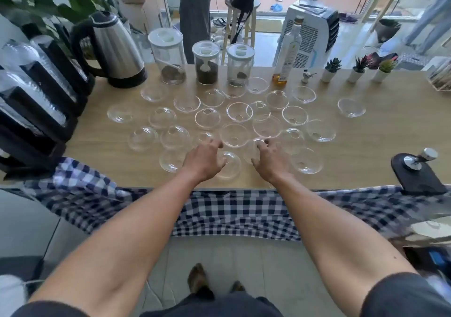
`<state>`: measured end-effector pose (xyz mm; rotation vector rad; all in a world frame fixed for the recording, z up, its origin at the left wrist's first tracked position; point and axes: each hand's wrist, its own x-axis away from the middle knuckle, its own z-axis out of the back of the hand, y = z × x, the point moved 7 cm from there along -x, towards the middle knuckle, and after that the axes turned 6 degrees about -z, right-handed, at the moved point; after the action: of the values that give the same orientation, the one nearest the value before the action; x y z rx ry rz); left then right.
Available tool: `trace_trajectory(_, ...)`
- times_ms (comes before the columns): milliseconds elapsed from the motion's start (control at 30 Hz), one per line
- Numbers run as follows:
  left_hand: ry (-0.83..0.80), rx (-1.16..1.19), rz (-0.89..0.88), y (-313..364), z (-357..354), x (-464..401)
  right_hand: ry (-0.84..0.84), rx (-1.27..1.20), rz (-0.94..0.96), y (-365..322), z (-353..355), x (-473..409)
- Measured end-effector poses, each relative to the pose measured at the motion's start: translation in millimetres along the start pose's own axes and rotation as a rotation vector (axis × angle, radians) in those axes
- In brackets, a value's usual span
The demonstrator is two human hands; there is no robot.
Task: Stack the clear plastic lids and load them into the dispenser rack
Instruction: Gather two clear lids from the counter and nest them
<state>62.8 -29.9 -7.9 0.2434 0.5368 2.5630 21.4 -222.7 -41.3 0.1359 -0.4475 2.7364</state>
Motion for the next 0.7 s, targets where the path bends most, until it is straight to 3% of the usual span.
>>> trace_trajectory(133,-0.069,-0.063,0.048,1.0,-28.0,8.3,0.021,0.004,0.012,7.2,-6.4,5.9)
trace_trajectory(400,-0.051,-0.039,0.048,1.9,-51.3,16.3,0.151,-0.144,0.086,17.4,0.6,16.5)
trace_trajectory(500,-0.037,-0.009,0.050,0.4,-44.1,22.7,0.218,-0.218,0.116,12.1,14.9,18.2)
trace_trajectory(700,0.066,0.028,0.020,-15.7,0.4,42.5,0.198,-0.450,0.213,-29.4,28.4,7.1)
